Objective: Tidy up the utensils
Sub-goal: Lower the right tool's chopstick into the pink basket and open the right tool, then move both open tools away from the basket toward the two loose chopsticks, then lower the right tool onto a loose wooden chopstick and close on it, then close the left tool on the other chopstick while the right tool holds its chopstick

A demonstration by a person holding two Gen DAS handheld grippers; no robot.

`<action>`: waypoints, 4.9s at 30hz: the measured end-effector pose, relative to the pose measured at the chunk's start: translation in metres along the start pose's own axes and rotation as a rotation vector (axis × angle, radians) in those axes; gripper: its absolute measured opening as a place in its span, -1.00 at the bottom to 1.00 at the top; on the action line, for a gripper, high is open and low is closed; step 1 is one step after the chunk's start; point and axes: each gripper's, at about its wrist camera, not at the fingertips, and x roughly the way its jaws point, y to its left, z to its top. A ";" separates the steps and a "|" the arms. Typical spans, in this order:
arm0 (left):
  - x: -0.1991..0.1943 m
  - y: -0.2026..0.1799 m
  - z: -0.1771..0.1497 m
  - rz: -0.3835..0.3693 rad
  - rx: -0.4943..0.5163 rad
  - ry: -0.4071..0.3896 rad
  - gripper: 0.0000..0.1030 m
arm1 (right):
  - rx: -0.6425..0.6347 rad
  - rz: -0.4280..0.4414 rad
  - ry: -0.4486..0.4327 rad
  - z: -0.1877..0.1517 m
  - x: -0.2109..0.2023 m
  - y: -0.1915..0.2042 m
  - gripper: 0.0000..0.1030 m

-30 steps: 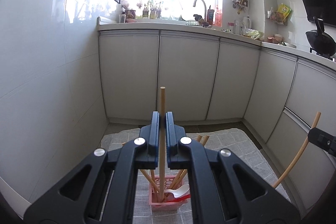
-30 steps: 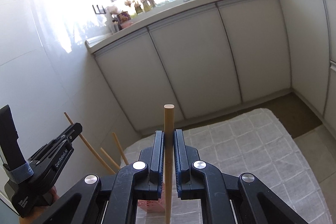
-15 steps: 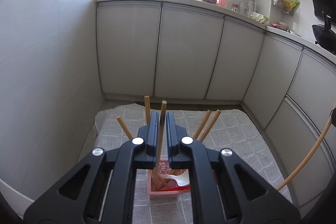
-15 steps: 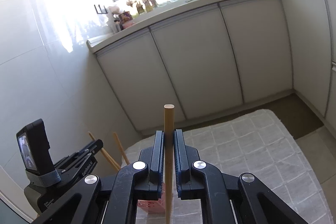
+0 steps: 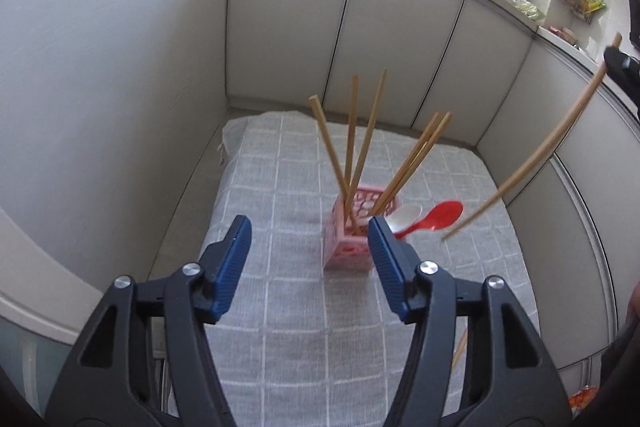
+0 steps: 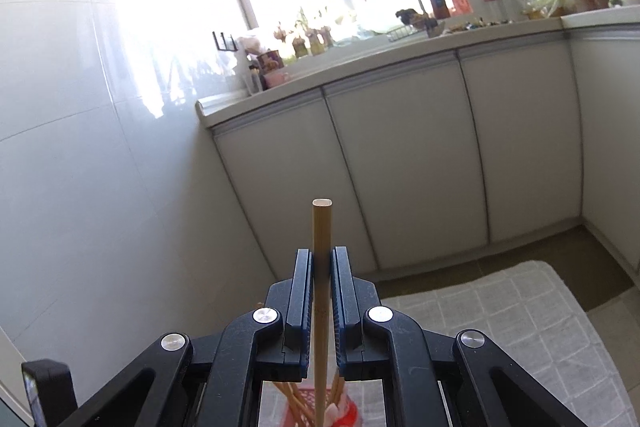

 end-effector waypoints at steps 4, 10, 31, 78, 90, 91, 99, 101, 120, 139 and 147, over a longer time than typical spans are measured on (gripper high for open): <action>-0.005 0.010 -0.021 0.053 -0.027 0.054 0.33 | -0.056 0.009 -0.027 -0.008 0.019 0.023 -0.85; 0.003 0.026 -0.047 0.081 -0.088 0.053 0.34 | -0.140 -0.032 -0.012 -0.035 0.064 0.045 -0.85; 0.015 0.033 -0.048 0.038 -0.127 0.092 0.34 | -0.151 -0.109 0.087 -0.089 0.149 0.049 -0.69; 0.017 -0.077 -0.158 -0.019 0.213 0.391 0.64 | 0.291 -0.458 0.731 -0.188 -0.117 -0.204 0.68; 0.029 -0.084 -0.174 -0.024 0.232 0.477 0.64 | 0.448 -0.538 0.963 -0.240 -0.098 -0.234 0.54; 0.028 -0.084 -0.174 -0.023 0.233 0.477 0.64 | 0.447 -0.540 0.966 -0.241 -0.096 -0.234 0.51; 0.027 -0.078 -0.172 -0.021 0.220 0.473 0.64 | 0.408 -0.573 1.009 -0.257 -0.079 -0.227 0.08; 0.027 -0.078 -0.173 -0.019 0.222 0.476 0.64 | 0.363 -0.592 1.003 -0.257 -0.076 -0.222 0.02; 0.034 -0.108 -0.171 -0.073 0.326 0.422 0.64 | 0.360 -0.428 0.959 -0.237 -0.076 -0.237 -0.91; 0.133 -0.239 -0.149 -0.171 0.550 0.379 -0.60 | 0.375 -0.346 0.849 -0.190 -0.106 -0.276 -0.90; 0.166 -0.271 -0.141 -0.134 0.568 0.393 -0.61 | 0.352 -0.310 0.845 -0.193 -0.095 -0.261 -0.90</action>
